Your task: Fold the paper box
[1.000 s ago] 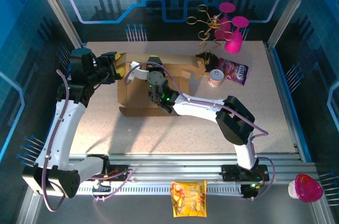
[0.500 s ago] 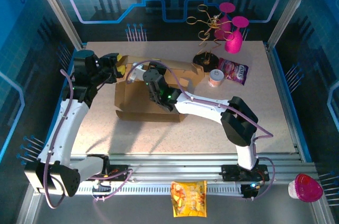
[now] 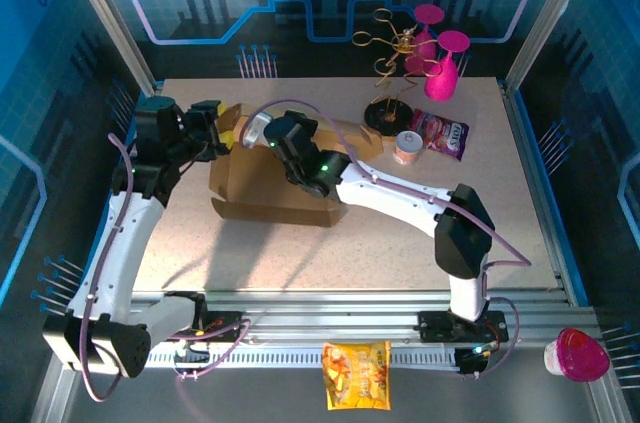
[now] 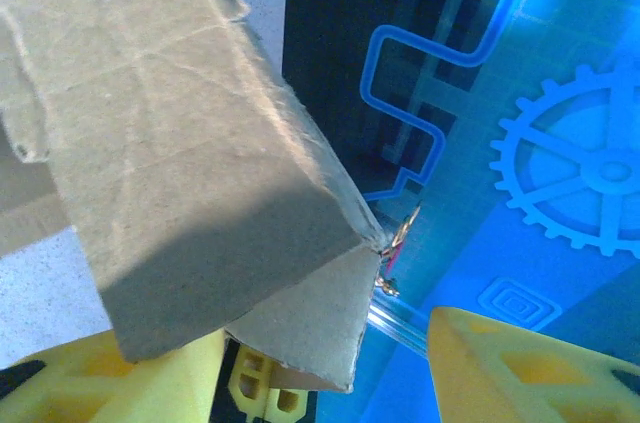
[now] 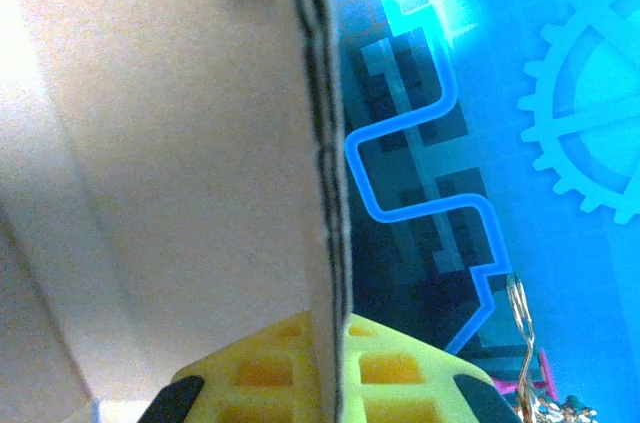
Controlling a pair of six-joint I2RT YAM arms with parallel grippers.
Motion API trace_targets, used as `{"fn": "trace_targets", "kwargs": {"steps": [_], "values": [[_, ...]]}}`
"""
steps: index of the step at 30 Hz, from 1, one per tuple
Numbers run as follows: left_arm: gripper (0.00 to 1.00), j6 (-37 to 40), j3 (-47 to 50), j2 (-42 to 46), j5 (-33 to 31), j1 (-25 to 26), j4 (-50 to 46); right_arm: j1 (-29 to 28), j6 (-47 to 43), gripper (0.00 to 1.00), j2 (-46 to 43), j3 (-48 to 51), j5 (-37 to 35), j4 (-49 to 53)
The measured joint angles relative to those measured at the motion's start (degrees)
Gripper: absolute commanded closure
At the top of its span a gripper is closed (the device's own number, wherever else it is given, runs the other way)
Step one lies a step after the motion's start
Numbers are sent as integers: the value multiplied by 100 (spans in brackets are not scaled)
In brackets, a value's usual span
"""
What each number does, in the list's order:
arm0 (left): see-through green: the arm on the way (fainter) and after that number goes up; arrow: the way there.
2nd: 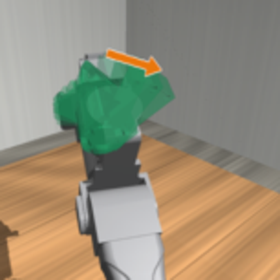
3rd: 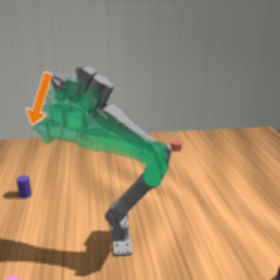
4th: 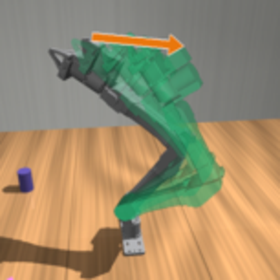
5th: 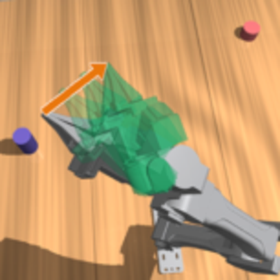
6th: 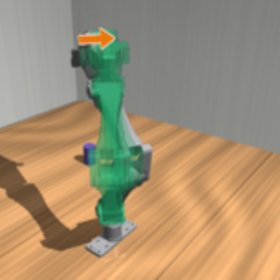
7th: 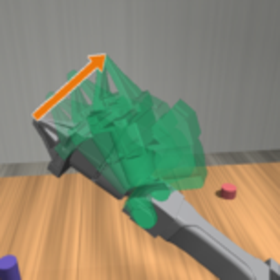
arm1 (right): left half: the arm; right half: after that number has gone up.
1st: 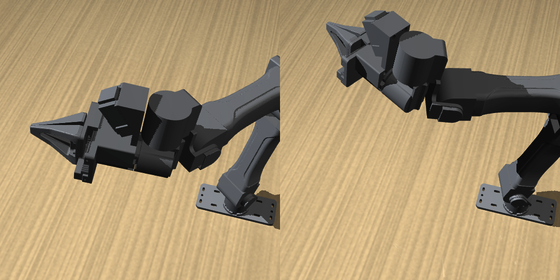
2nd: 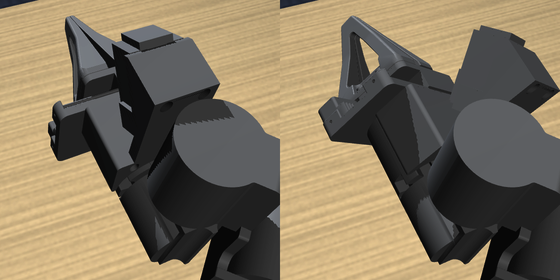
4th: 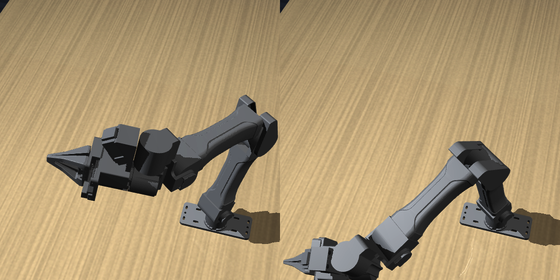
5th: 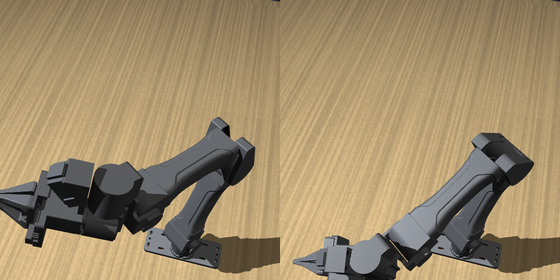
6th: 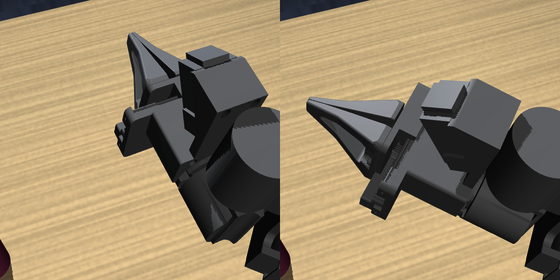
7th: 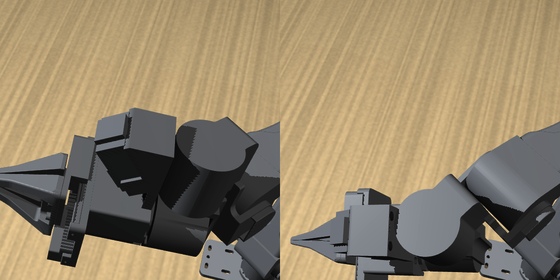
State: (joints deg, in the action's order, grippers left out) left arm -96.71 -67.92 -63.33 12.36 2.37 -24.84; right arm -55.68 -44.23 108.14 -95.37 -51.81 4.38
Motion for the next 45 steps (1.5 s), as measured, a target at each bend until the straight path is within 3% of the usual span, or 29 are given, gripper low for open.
{"fn": "trace_targets", "kwargs": {"steps": [5, 8, 15, 25, 30, 38, 40, 45], "values": [[48, -114, -46, 13, -74, 129, -7, 22, 313, 100, -74, -188, 177, 452], [41, -208, -138, -4, -144, 278, -92, 33, 446, 100, -74, -262, 260, 680], [33, -186, -962, 98, -660, 332, -1119, 92, 629, 100, -74, -299, 378, 984], [32, 275, -1281, 57, -520, -487, -1956, 149, 654, 100, -79, -297, 481, 1027], [45, 1633, -1467, -417, -372, -531, -2092, 155, 654, 100, -79, -299, 525, 1027], [46, 5233, -1143, -125, -573, -197, -1864, 245, 651, 100, -79, -297, 629, 1064], [46, 6054, -946, 81, -750, 72, -1740, 262, 651, 100, -79, -297, 669, 1062], [32, 7910, -531, 474, -1314, 787, -1331, 297, 654, 100, -79, -297, 754, 1069]]}}
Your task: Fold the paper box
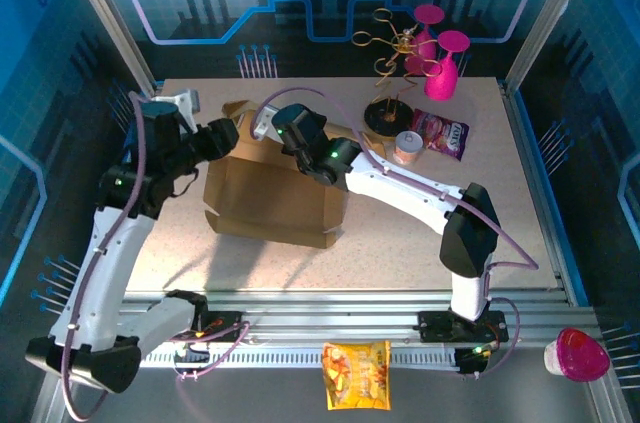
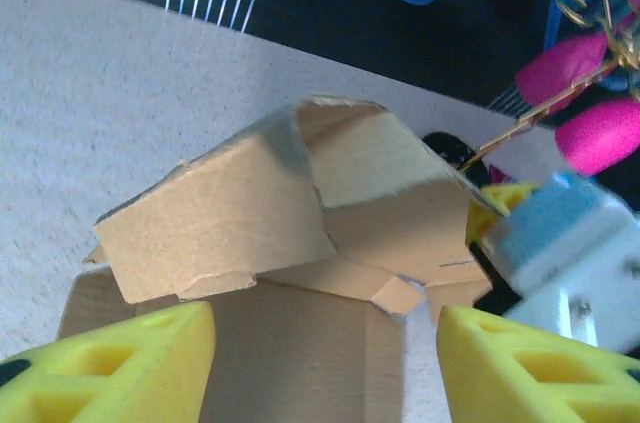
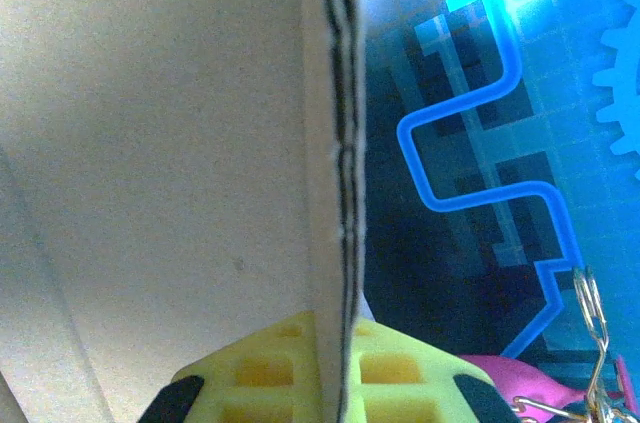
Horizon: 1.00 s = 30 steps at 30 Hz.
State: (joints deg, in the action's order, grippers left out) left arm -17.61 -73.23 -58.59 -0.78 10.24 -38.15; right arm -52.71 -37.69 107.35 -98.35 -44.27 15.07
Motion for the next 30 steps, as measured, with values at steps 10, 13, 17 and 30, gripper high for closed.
{"fn": "trace_targets", "kwargs": {"steps": [10, 13, 17, 30], "values": [[19, 2227, 1534, 337, -1558, 710, 1202, 28, 24, 100, 0, 0, 170, 160], [20, 2555, 1580, 81, -2124, 793, 1473, 28, 26, 100, 0, 0, 197, 188], [21, 2806, 1591, -212, -2758, 796, 1825, 28, 31, 100, 0, 0, 278, 208], [100, 2739, 1563, -898, -3414, 804, 2319, 28, 70, 100, 0, 0, 372, 238]]}}
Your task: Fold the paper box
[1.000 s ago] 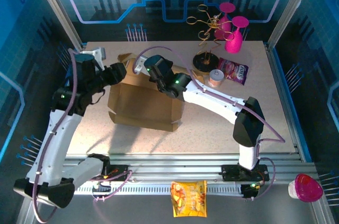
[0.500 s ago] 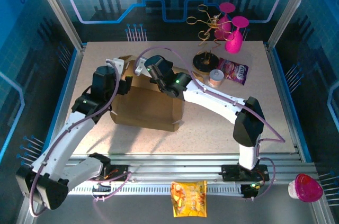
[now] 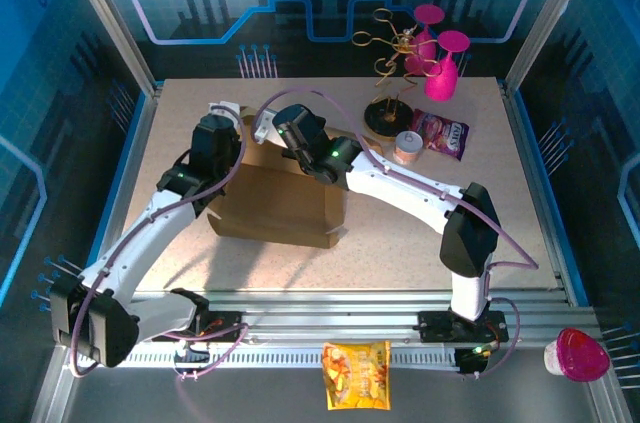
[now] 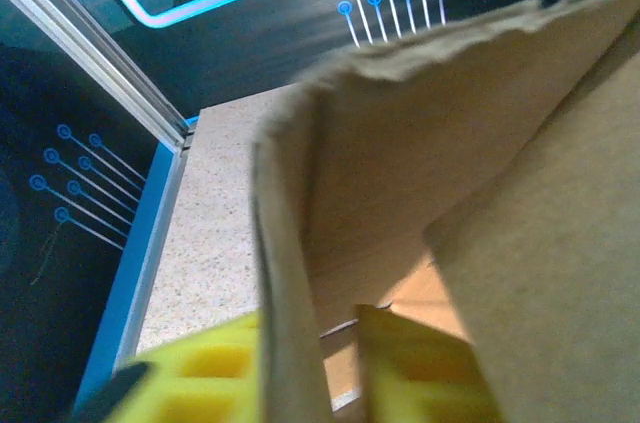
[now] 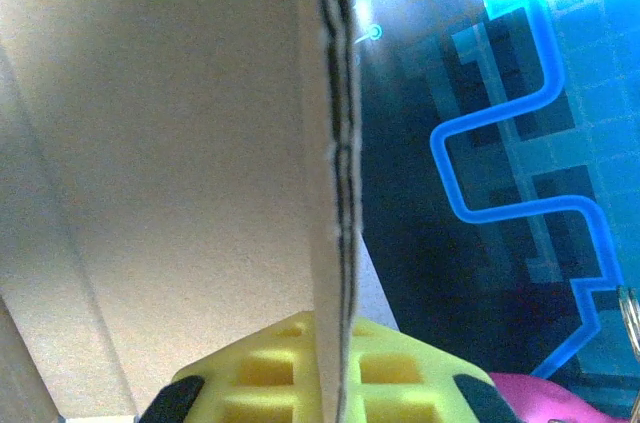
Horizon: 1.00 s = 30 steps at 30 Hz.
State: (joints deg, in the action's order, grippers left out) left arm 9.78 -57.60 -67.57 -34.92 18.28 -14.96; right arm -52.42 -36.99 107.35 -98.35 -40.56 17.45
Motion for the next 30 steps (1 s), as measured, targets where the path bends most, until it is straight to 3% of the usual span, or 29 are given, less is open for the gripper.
{"fn": "trace_targets", "kwargs": {"steps": [8, 13, 17, 23, 30], "values": [[100, -901, 682, 361, 463, -50, 461, -46, -219, 98, 2, 195, -280, -382], [100, -1493, 1401, 638, 992, -273, 848, -247, -686, 84, 133, 568, -713, -1095], [100, -1746, 1991, 922, 1215, -313, 1064, -393, -603, 64, 195, 675, -861, -1189], [100, -1947, 2603, 1316, 1384, -313, 1379, -575, 179, 37, -44, 767, -804, -678], [100, -2044, 2841, 1453, 1386, -313, 1615, -868, 1405, 21, -645, 881, -407, 179]]}}
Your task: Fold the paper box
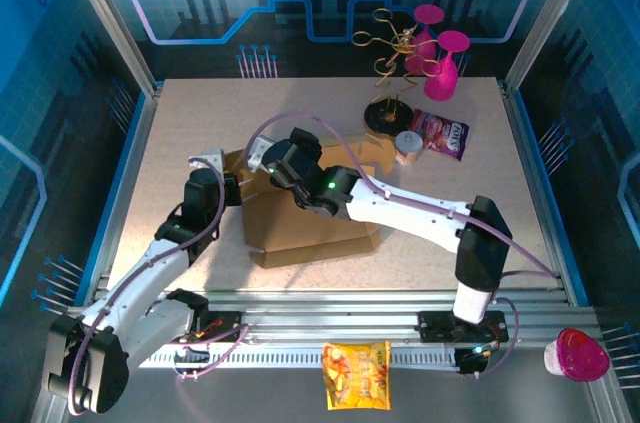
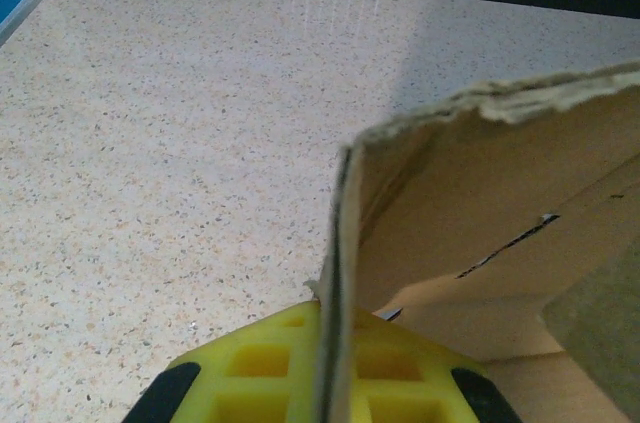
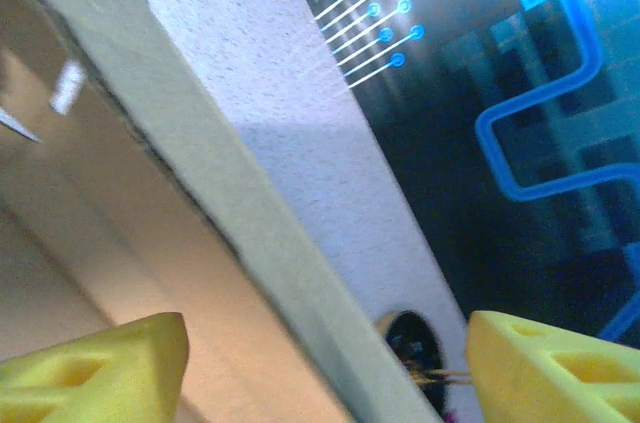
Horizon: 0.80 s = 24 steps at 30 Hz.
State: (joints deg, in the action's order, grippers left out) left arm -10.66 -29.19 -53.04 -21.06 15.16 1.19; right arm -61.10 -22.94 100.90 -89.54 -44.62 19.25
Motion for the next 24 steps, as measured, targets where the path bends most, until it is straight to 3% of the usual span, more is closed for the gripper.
{"fn": "trace_targets", "kwargs": {"steps": [6, 11, 17, 19, 24], "values": [[100, -22, 11, -22, -4, 11, 173, 17, 1733, 19, -485, -17, 533, 894], [100, -96, 11, -61, -9, 39, 173, 354, 4371, 23, -1016, -87, 1357, 1416], [100, -149, 11, -92, -11, 46, 173, 916, 8111, 24, -2319, 1447, 1917, 70], [100, -149, 11, -105, -13, 46, 170, 970, 9208, 24, -2341, 1786, 2031, -450], [100, -149, 0, -142, -15, 46, 168, 1104, 10872, 23, -1993, 2026, 2192, -1198]]}}
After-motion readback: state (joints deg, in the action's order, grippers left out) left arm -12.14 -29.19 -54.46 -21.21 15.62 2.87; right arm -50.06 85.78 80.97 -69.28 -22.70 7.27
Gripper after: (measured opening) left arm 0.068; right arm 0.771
